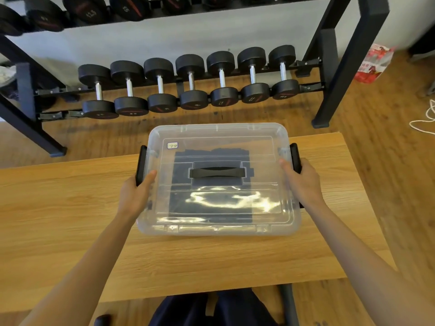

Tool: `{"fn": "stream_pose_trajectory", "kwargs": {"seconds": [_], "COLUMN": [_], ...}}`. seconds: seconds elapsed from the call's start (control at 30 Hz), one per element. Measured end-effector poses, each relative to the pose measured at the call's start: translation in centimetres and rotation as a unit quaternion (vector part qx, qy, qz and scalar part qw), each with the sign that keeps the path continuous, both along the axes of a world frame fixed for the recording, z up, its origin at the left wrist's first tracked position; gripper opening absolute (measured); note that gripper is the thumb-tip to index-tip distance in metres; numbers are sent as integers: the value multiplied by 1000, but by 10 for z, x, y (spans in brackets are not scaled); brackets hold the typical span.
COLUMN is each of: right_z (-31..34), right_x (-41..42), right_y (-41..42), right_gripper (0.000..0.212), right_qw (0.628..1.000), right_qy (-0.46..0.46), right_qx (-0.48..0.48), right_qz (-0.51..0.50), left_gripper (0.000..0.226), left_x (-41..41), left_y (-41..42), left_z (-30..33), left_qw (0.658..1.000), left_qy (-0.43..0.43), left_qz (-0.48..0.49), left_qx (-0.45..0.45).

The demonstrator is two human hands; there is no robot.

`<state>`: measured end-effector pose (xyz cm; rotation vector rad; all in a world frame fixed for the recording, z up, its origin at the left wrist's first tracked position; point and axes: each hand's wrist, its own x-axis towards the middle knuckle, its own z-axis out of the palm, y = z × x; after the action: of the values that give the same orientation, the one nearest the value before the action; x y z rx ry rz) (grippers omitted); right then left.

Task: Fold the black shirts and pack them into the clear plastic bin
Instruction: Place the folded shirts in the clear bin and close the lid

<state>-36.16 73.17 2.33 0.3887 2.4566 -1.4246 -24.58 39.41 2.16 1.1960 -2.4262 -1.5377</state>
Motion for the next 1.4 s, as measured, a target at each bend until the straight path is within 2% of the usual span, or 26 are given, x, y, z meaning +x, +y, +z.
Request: {"fn": "stream_pose_trajectory", "kwargs": {"seconds": [0.23,0.37,0.63,1.13,1.27,1.4], "right_z": [-2,-3,-6,-5,-4,-6], "right_x": [1,0,3,3,4,7], "right_y": [-1,0,0,-9,-11,-16], "right_gripper": [28,26,38,51,47,39], "right_qw": [999,999,1000,999,999,997], "right_qy": [26,27,7,10,10,47], "right_qx": [15,9,-21,33,42,65], "right_qz": [19,21,19,-4,-1,4], "left_gripper": [32,34,39,42,44,48], "left_x": [0,-1,2,3,3,3], "left_y": [11,7,10,9,7,7], "left_z": [-3,-4,-3,-6,-7,-7], "left_qw": [996,995,987,986,986,986], "left_qy": [2,-7,3,-1,-4,-10], "left_qz": [-2,-18,-56,-59,-58,-55], "left_qx": [-88,-97,-147,-157,-158,-157]}}
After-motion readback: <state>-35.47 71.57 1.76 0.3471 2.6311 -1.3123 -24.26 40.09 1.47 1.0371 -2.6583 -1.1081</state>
